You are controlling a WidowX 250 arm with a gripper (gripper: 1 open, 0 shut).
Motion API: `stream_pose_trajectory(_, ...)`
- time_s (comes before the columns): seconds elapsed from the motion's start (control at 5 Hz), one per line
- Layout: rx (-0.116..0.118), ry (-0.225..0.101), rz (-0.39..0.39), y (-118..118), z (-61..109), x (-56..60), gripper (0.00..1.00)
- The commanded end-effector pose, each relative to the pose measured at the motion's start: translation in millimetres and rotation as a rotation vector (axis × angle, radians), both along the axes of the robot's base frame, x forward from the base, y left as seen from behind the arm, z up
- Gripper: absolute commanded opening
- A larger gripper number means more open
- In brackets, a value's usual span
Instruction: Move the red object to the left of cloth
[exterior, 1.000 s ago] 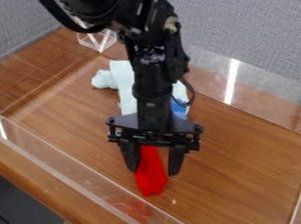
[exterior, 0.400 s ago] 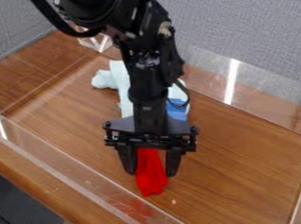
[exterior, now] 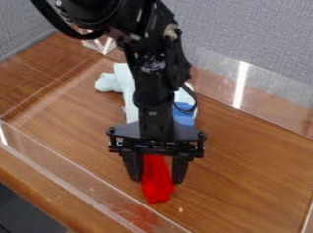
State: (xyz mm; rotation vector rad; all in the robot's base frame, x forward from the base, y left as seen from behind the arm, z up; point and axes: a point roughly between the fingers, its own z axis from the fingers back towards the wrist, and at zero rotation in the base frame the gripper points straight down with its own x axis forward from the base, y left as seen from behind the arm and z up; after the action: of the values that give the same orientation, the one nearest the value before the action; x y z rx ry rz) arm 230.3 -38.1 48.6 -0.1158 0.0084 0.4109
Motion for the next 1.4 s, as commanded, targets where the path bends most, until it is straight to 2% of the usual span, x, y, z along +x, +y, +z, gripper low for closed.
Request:
stream_pose_trajectory(0.0, -0.004, -0.047, 0.011, 2.3, 10.3, 4.3, 1.0)
stream_pose_trajectory(0.6, -0.003, -0.056, 0.02, 3.3, 9.7, 5.3, 1.0)
stream_pose_trajectory(0.8, 0.0, -0.057, 0.017, 4.5, 11.4, 5.2, 0.0)
stream_pose_trajectory(1.2, 0.017, -0.038, 0.025, 5.7, -3.2, 6.4, 0.0)
